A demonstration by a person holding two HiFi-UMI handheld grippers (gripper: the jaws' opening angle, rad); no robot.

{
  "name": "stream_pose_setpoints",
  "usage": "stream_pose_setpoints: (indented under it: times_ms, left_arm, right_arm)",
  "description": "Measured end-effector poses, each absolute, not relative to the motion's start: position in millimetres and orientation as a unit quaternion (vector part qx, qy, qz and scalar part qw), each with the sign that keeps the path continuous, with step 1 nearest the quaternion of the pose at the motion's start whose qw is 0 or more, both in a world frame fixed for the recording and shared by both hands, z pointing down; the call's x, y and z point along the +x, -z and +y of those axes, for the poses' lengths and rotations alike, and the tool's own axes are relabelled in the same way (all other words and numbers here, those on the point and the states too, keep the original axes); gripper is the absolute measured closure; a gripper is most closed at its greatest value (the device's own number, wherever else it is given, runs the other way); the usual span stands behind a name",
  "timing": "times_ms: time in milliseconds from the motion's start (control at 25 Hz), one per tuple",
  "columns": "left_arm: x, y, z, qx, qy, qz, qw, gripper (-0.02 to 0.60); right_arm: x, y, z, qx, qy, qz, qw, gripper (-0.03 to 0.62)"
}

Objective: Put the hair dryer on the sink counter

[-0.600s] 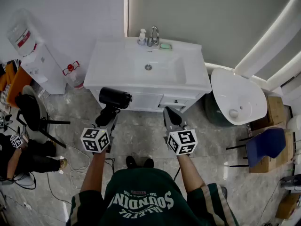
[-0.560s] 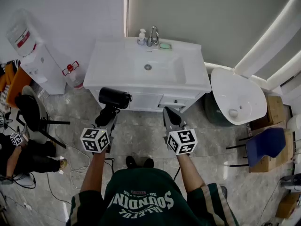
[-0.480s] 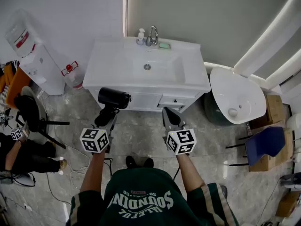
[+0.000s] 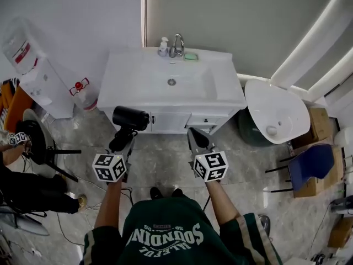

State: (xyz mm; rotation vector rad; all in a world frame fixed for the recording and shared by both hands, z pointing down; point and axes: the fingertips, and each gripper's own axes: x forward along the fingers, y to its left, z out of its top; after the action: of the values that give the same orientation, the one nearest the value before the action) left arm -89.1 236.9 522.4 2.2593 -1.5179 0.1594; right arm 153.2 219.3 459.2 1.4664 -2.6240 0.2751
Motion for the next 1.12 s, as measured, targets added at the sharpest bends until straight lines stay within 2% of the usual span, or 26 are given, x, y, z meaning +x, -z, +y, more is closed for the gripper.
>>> stream_pose_setpoints:
  times_ms: [680,1120]
  left_arm:
    - [-126.7,-544.1,200.6,0.804,-0.056,-0.547,0.227,0.348]
    - [-135.7,-558.9,93.3,0.794,-0.064,-0.554,0.242,0.348]
  right_arm:
    - [129.9,-483.4,193.3,0.501,-0.111,-0.856,0.068,0.591]
    - [117.0,-502.0,74.0,0.491,-0.13,-0.858,0.07,0.591]
